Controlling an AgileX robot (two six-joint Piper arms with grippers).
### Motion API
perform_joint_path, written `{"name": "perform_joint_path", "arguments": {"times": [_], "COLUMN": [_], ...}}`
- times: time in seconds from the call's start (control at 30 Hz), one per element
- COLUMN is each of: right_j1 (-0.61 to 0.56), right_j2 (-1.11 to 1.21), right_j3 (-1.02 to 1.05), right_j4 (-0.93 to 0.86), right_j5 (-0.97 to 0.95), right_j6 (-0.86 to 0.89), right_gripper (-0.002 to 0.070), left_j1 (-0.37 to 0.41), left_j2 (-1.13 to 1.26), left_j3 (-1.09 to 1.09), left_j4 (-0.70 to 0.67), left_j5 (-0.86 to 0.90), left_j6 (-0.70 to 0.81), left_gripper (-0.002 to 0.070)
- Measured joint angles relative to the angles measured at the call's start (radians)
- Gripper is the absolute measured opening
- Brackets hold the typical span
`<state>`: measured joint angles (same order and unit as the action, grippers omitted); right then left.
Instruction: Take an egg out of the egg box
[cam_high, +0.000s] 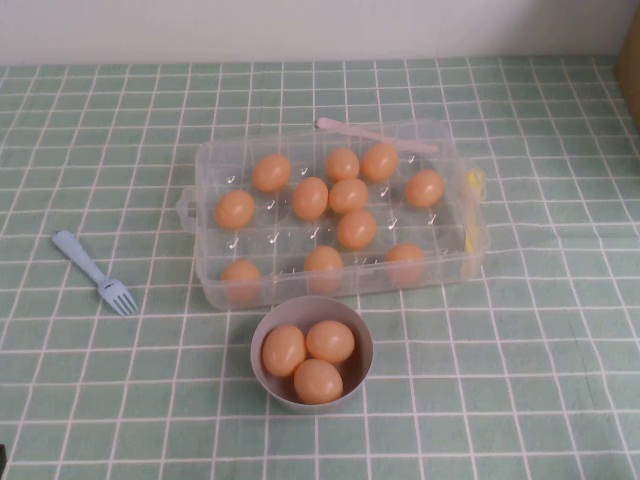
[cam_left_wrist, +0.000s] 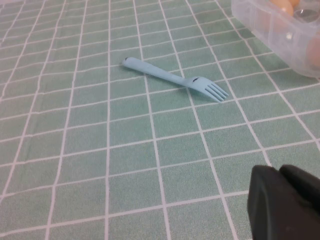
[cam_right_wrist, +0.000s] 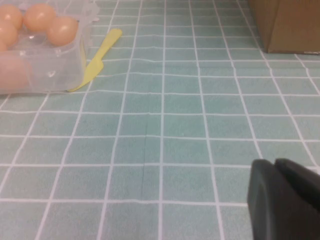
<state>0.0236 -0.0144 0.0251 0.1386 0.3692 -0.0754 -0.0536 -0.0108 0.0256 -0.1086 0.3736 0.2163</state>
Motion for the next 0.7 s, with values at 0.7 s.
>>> {"name": "perform_joint_path", "arguments": {"times": [0.7], "right_j1": [0.000], "right_j2": [0.000], "right_j3": [0.000], "right_j4": [0.026], "right_j5": [0.000], "right_j6": [0.000], "right_gripper": [-0.0019], "left_j1": [0.000], "left_j2": [0.000], "left_j3": [0.000], "left_j4": [0.000], "left_j5": [0.000], "left_j6": [0.000], "left_gripper": [-0.0003]}}
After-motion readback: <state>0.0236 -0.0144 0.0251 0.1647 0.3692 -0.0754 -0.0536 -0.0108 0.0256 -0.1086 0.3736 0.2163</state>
